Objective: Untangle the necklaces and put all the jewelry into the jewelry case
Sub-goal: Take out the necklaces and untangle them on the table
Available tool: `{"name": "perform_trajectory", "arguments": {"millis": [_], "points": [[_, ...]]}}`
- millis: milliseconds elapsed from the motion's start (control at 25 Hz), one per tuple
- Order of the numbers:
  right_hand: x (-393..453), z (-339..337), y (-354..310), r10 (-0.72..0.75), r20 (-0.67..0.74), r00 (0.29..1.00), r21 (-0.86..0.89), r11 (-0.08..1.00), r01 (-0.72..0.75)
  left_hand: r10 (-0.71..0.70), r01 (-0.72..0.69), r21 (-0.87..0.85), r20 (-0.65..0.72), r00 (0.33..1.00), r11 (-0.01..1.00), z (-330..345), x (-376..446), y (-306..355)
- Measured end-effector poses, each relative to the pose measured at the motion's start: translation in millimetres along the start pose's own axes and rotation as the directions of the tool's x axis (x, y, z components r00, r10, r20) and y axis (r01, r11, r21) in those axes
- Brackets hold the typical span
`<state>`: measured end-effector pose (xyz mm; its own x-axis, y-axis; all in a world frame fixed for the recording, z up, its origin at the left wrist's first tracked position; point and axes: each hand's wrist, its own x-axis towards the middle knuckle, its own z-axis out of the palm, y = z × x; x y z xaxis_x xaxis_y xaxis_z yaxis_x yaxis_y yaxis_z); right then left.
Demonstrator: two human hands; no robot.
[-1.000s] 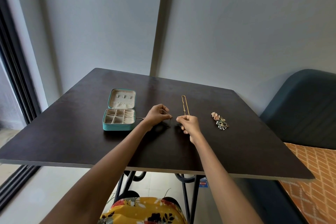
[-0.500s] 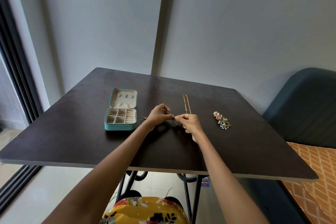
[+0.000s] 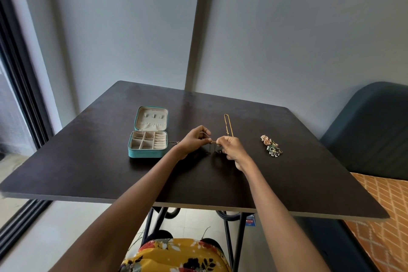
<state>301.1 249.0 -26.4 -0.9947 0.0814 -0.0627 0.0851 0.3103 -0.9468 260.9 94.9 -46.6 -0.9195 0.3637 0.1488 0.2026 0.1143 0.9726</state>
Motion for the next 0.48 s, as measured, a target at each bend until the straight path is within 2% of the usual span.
{"name": "perform_trajectory", "arguments": {"millis": [200, 480], "points": [[0.4, -3.3, 1.8, 0.006, 0.017, 1.0, 0.035, 0.999, -0.006, 0.015, -0.016, -0.042, -0.022, 1.0, 0.999, 0.5, 1.0, -5.5], [-8.1, -5.8, 0.4, 0.002, 0.057, 0.998, -0.049, 0.999, 0.001, 0.002, -0.01, -0.11, -0.076, 0.997, 0.994, 1.1, 1.8, -6.7]]}}
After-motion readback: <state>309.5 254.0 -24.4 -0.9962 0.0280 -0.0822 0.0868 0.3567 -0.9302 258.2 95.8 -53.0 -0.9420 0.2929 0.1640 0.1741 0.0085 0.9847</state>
